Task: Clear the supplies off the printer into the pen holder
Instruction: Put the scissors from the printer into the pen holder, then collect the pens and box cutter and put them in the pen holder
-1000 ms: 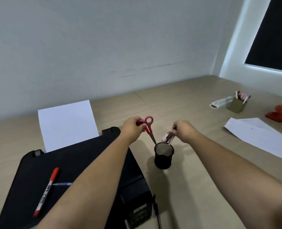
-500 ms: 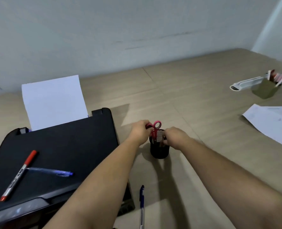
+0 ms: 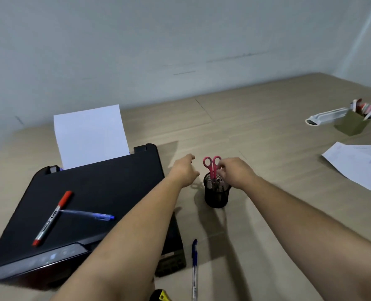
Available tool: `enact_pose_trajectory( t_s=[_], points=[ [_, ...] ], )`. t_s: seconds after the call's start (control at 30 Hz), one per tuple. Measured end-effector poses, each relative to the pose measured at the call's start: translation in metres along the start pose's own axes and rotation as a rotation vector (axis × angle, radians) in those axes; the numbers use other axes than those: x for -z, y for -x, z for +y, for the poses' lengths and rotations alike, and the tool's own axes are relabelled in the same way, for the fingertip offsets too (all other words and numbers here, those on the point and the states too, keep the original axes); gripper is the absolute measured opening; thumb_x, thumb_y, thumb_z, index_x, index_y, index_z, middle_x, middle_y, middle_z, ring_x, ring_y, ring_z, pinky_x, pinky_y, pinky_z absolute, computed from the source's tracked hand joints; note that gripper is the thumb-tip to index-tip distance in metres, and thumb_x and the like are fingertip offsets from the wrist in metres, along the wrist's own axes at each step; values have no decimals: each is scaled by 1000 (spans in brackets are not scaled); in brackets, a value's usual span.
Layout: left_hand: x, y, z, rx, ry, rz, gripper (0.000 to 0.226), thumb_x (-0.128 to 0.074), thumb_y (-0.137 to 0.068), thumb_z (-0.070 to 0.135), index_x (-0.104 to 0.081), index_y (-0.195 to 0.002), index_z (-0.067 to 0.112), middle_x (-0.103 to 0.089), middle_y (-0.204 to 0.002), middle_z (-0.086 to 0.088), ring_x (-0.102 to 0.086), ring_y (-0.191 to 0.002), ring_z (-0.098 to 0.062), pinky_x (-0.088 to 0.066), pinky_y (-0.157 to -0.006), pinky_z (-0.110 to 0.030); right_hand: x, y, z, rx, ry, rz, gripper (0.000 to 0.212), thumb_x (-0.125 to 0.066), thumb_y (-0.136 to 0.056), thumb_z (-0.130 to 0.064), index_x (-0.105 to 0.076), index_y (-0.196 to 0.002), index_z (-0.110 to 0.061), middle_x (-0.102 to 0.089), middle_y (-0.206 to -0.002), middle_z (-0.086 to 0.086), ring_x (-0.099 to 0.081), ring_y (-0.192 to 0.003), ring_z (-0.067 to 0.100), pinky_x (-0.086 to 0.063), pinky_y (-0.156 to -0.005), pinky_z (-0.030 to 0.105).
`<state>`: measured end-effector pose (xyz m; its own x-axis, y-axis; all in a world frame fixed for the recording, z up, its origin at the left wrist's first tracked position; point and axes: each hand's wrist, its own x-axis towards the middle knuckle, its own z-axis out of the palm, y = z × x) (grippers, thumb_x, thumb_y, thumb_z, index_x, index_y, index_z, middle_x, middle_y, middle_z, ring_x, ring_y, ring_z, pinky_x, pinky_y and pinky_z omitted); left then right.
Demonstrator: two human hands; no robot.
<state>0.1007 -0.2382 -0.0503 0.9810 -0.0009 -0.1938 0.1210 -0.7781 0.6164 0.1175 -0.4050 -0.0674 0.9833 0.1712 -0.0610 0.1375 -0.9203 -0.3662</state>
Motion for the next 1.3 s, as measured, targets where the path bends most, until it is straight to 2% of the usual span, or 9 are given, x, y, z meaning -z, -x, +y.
enact_pose_trajectory(
  t_s=[0.2,0.4,0.53,0.73,0.83,1.0,1.1,1.2,1.3],
  points=[
    [84,55,-30,-25,-28,230,29,-59,-87,16,-62,-116,13,-66,-115,-7,-61,-108,-25,-47,-89,-28,24,12,-99,153,-163,78,20,-56,-87,-22,-71,-98,-14,-72,-104,7,-64,-99,26,-51,-88,33],
    [169,127,-115,169,-114,410,15,-56,-87,17,-66,-97,10,-67,-106,-11,-63,-98,-27,-49,-82,-34,0,47,-225,398,-142,-130,21,-61,-85,-26,-71,-100,-15,-67,-94,1,-59,-87,15,-45,-79,26],
    [191,169,-177,317,-204,333,22,-62,-84,27,-68,-87,7,-69,-90,-9,-66,-97,-29,-50,-78,-34,-29,68,-279,476,-54,-273,26,-65,-83,-31,-67,-105,-17,-62,-93,-2,-55,-85,13,-47,-82,27],
    [183,193,-225,368,-222,208,36,-72,-78,38,-65,-96,8,-69,-99,-9,-62,-91,-24,-49,-77,-34,-59,76,-308,395,94,-357,32,-75,-74,-28,-67,-102,-14,-67,-101,4,-65,-93,23,-53,-78,32],
    [181,188,-230,354,-211,207,31,-70,-81,33,-64,-93,5,-63,-88,-10,-63,-86,-28,-48,-72,-34,-67,76,-309,351,56,-324,16,-71,-78,-19,-70,-92,-11,-68,-99,7,-63,-86,21,-48,-71,28],
    [187,178,-228,344,-225,173,29,-61,-84,21,-46,-61,10,-47,-63,-4,-48,-56,-18,-35,-47,-26,-66,75,-308,315,33,-240,6,-61,-79,-19,-66,-81,-16,-69,-92,7,-66,-86,25,-55,-75,34],
    [197,171,-220,302,-141,184,18,-62,-84,22,-57,-80,5,-59,-76,-8,-58,-71,-22,-45,-59,-28,-49,69,-297,296,-54,-122,16,-58,-81,-16,-72,-85,-12,-72,-90,9,-66,-85,26,-55,-77,36],
    [203,159,-200,205,-40,243,11,-59,-84,15,-54,-90,8,-60,-90,-10,-59,-81,-25,-50,-72,-32,-22,58,-276,256,-181,18,16,-61,-81,-11,-74,-90,-8,-72,-90,8,-62,-78,19,-47,-72,26],
    [197,139,-160,97,93,256,6,-55,-89,13,-51,-92,11,-64,-89,-12,-65,-75,-22,-54,-68,-29,15,48,-242,191,-278,163,11,-69,-77,-9,-73,-87,-6,-66,-81,5,-56,-75,15,-40,-62,17]
  ],
)
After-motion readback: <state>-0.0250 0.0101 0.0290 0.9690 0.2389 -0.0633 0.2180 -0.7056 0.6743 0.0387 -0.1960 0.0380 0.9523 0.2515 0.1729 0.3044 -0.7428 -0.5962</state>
